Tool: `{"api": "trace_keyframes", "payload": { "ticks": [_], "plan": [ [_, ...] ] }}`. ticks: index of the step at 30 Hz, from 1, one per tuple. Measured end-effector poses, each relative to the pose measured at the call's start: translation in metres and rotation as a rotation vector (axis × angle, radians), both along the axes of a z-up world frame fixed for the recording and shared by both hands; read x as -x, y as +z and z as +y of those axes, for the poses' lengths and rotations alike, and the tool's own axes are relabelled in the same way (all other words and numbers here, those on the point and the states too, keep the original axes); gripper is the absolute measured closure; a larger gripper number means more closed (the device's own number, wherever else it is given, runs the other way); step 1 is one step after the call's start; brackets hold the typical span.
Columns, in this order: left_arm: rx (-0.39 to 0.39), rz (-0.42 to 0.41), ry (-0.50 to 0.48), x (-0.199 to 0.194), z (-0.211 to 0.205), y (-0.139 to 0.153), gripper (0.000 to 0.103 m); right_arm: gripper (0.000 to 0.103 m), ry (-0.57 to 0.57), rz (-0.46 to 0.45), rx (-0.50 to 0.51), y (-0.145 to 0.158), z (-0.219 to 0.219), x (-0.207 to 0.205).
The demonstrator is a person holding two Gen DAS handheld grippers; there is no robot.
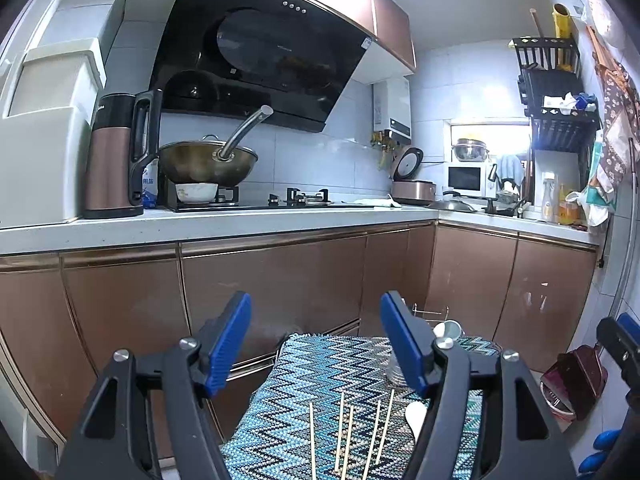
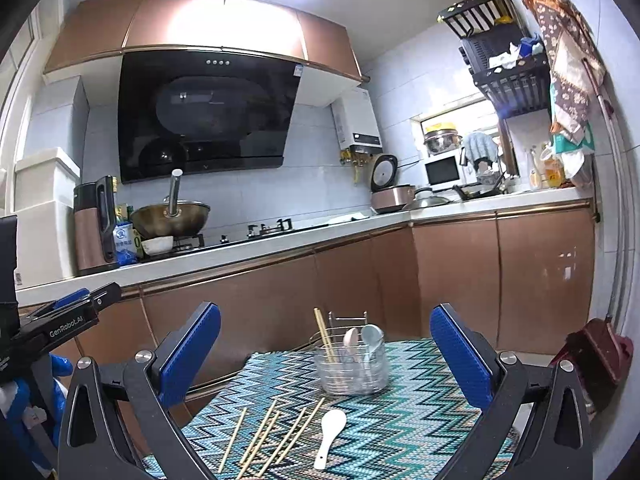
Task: Organize utensils
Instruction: 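Withdraw both grippers from the holder toward the loose utensils on the cloth, then grasp a wooden chopstick with the left gripper while the right grasps a white spoon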
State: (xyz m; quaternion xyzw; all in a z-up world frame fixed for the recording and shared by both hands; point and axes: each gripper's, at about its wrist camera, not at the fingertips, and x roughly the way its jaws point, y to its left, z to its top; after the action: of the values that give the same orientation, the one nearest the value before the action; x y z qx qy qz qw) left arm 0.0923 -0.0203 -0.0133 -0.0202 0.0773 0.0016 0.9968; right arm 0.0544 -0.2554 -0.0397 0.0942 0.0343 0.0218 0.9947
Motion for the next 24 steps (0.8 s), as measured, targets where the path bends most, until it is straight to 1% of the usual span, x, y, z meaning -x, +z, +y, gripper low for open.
{"api": "trace_keyframes", "payload": {
  "ticks": [2,5,8,10,12,15,16,17,19,20,21,22,23,24],
  "plan": [
    [0.0,0.007,0.002,-0.004,0.0,-0.002,0.038,0.0,0.014,0.016,-0.002,-0.002,0.001,-0.005],
    [0.001,0.027,0.003,-0.013,-0.001,-0.007,0.037,0.0,0.04,0.068,-0.007,-0.008,0.0,-0.017],
    [0.007,0.061,0.002,-0.028,0.001,-0.015,0.037,0.0,0.056,0.125,0.007,-0.017,-0.001,-0.031],
    [0.018,0.098,-0.014,-0.042,0.003,-0.023,0.037,0.0,0.077,0.163,0.005,-0.026,-0.002,-0.042],
    [0.031,0.148,-0.04,-0.057,0.007,-0.032,0.037,0.0,0.091,0.197,-0.005,-0.035,-0.004,-0.052],
    [0.077,0.263,-0.087,-0.087,0.017,-0.053,0.037,0.0,0.098,0.288,-0.017,-0.055,-0.012,-0.077],
    [0.094,0.3,-0.106,-0.097,0.019,-0.06,0.037,0.002,0.1,0.312,-0.02,-0.06,-0.014,-0.084],
    [0.113,0.34,-0.128,-0.107,0.022,-0.068,0.037,0.004,0.113,0.357,-0.029,-0.071,-0.017,-0.097],
    [0.15,0.421,-0.182,-0.128,0.025,-0.085,0.038,0.015,0.135,0.418,-0.048,-0.086,-0.022,-0.114],
    [0.163,0.459,-0.206,-0.138,0.025,-0.091,0.038,0.018,0.153,0.459,-0.061,-0.097,-0.024,-0.126],
    [0.179,0.517,-0.239,-0.152,0.023,-0.102,0.038,0.025,0.176,0.502,-0.074,-0.108,-0.025,-0.139],
    [0.187,0.561,-0.259,-0.163,0.022,-0.11,0.038,0.031,0.193,0.529,-0.084,-0.115,-0.026,-0.147],
    [0.195,0.602,-0.275,-0.172,0.019,-0.118,0.038,0.035,0.223,0.568,-0.103,-0.127,-0.027,-0.16],
    [0.204,0.643,-0.297,-0.18,0.017,-0.127,0.038,0.041,0.249,0.599,-0.121,-0.136,-0.027,-0.17]
  ]
}}
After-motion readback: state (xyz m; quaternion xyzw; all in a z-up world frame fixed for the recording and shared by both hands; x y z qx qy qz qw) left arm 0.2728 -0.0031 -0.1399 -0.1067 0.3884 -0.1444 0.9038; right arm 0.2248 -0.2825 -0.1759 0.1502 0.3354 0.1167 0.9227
